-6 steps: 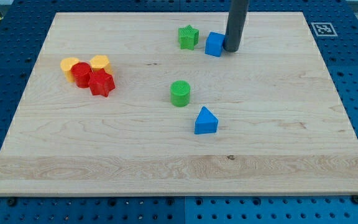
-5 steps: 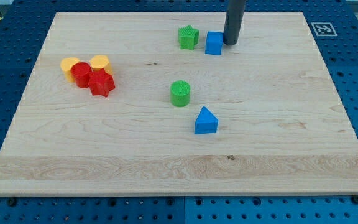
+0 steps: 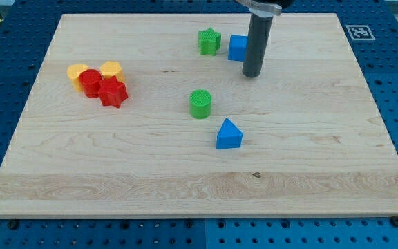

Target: Slide the blue cube closer to green star

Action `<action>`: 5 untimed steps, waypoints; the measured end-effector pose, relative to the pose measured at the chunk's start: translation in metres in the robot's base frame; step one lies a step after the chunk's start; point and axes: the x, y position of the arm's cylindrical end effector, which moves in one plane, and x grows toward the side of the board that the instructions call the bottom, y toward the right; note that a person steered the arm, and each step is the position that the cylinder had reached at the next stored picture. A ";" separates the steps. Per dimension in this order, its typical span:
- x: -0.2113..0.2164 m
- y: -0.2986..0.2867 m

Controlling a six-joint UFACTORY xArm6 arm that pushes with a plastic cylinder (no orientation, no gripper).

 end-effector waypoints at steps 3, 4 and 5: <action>-0.028 -0.008; -0.037 -0.011; -0.047 -0.013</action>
